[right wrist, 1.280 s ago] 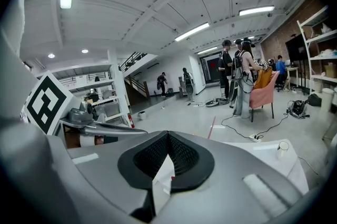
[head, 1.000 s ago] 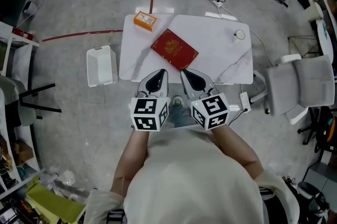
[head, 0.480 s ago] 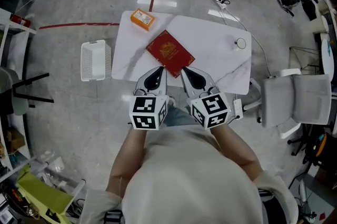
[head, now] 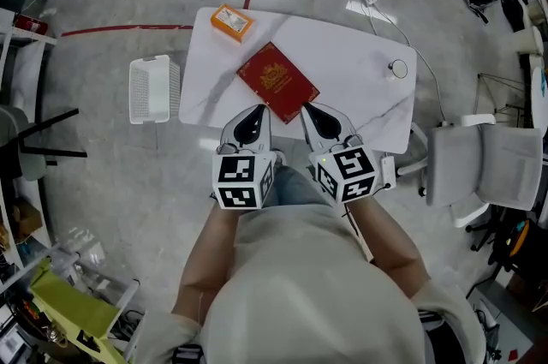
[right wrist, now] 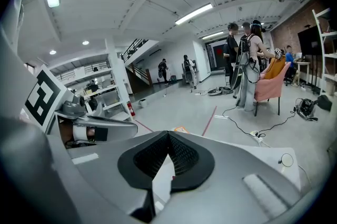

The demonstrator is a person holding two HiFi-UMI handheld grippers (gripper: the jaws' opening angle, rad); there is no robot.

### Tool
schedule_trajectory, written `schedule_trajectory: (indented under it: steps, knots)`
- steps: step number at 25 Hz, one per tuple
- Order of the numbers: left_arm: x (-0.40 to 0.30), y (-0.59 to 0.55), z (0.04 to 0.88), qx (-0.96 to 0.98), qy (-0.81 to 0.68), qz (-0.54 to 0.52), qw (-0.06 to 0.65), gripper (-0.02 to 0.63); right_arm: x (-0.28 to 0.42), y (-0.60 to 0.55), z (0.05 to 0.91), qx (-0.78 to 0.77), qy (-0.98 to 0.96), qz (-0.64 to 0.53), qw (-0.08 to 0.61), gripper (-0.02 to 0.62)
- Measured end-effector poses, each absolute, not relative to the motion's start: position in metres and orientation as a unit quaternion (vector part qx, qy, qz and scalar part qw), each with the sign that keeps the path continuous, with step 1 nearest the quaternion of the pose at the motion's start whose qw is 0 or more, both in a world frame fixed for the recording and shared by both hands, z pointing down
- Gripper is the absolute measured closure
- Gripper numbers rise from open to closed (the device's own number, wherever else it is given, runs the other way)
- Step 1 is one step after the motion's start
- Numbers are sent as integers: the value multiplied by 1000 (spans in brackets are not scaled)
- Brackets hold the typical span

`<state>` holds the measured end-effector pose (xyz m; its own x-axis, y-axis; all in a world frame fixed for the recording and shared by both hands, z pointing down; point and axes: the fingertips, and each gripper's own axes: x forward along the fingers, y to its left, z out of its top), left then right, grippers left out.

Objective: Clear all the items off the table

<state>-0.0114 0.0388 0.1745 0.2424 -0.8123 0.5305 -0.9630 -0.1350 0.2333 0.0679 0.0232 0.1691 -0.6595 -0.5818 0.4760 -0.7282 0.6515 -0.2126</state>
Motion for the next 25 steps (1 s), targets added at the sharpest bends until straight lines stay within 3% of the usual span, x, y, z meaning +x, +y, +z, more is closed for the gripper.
schedule_trajectory:
  steps: [25]
  knots:
    - [-47, 3, 322, 706, -584, 176, 360, 595, 58, -39, 310, 402, -841, 257, 256, 595]
